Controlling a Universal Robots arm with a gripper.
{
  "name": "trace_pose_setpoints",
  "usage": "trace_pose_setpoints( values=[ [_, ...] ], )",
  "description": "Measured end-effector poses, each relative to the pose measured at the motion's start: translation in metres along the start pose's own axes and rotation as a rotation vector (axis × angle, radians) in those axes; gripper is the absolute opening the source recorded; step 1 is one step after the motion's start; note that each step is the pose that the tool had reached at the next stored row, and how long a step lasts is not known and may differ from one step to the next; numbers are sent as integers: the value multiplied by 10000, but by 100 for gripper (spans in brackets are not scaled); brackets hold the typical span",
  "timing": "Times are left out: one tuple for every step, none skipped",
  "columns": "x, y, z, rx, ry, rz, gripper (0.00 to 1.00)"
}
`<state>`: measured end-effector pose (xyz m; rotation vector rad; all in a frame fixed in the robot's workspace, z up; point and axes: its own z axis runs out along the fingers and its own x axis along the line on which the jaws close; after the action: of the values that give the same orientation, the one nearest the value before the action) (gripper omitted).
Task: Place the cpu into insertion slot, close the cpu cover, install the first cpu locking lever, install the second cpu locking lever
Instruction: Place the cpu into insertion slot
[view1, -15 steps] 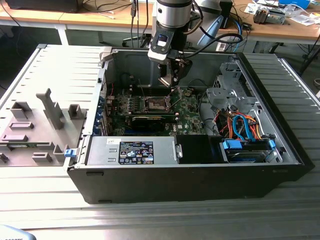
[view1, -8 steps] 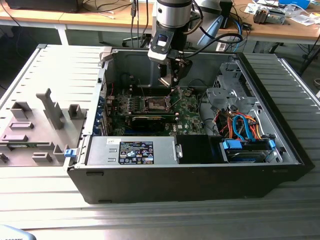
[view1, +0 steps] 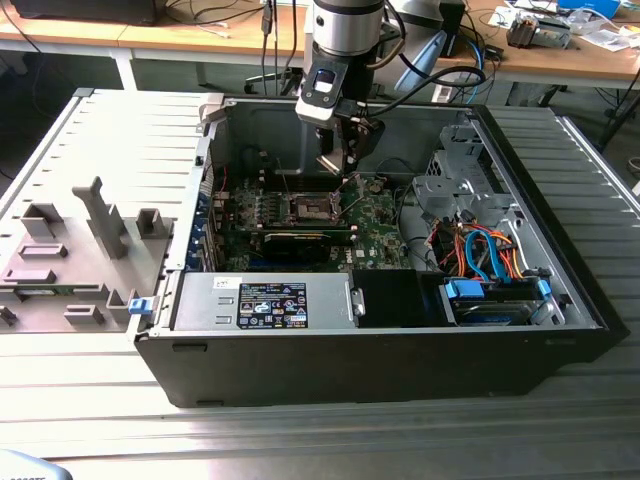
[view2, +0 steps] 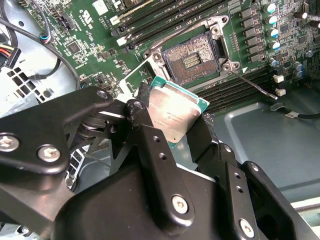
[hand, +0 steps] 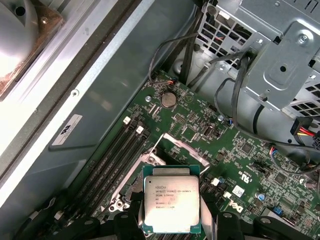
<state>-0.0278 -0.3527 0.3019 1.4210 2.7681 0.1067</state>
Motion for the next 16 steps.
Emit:
trace_pose_setpoints(
  values=[
    [0, 0, 0, 1, -1, 4, 54],
    [0, 0, 0, 1, -3, 10, 54],
    [0, 0, 1, 3, -5, 14, 54],
    [0, 0, 3, 29, -44, 45, 54],
    [0, 0, 5, 63, -92, 54, 54],
    [0, 0, 5, 64, -95, 55, 54],
    [0, 0, 5, 66, -98, 56, 54],
    [0, 0, 6, 70, -103, 59, 54],
    [0, -1, 6, 73, -107, 60, 54],
    [0, 0, 6, 88, -128, 62, 54],
    [0, -1, 7, 101, -146, 65, 54],
    [0, 0, 7, 102, -149, 65, 54],
    [0, 0, 7, 105, -152, 65, 54],
    [0, -1, 7, 109, -158, 65, 54],
    [0, -1, 7, 113, -164, 65, 54],
    [0, 0, 7, 116, -168, 65, 54]
  ],
)
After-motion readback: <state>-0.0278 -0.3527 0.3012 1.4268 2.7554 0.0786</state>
